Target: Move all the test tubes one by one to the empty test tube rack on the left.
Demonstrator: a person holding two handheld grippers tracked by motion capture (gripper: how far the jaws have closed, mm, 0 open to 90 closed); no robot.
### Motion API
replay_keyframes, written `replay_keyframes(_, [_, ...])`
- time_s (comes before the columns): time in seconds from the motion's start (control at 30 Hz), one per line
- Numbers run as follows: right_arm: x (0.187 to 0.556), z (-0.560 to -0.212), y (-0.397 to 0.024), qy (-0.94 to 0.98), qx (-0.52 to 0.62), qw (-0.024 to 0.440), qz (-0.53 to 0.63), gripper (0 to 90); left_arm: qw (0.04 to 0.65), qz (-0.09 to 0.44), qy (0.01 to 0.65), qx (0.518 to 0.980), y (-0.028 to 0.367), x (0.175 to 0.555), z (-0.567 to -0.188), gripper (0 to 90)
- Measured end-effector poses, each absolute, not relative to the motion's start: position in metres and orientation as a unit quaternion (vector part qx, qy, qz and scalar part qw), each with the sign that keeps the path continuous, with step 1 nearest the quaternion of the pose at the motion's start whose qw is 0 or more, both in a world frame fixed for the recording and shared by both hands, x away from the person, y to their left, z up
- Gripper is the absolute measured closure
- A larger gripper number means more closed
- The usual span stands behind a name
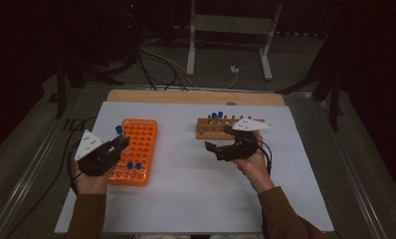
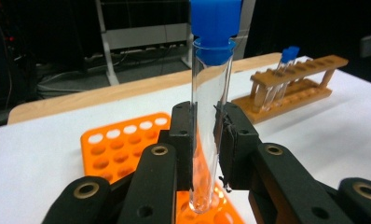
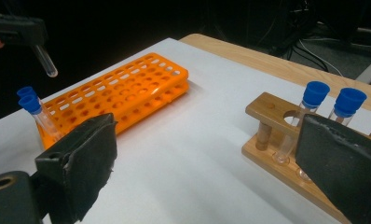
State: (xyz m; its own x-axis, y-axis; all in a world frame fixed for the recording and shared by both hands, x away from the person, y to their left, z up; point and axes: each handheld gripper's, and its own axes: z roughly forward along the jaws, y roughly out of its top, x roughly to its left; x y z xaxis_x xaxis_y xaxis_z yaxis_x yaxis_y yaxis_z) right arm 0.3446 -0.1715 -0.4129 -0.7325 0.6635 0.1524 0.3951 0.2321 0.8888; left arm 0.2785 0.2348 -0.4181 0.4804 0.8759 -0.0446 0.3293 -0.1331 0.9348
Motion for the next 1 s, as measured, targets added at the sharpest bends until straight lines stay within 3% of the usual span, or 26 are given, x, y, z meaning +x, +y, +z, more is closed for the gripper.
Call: replay_keyframes(1.0, [0.338,-0.428,-0.188,0.761,0.354,0.136,0.526,3.0,0.476,0.242,0.430,0.728,0.243,0.256,-0.468,77.6])
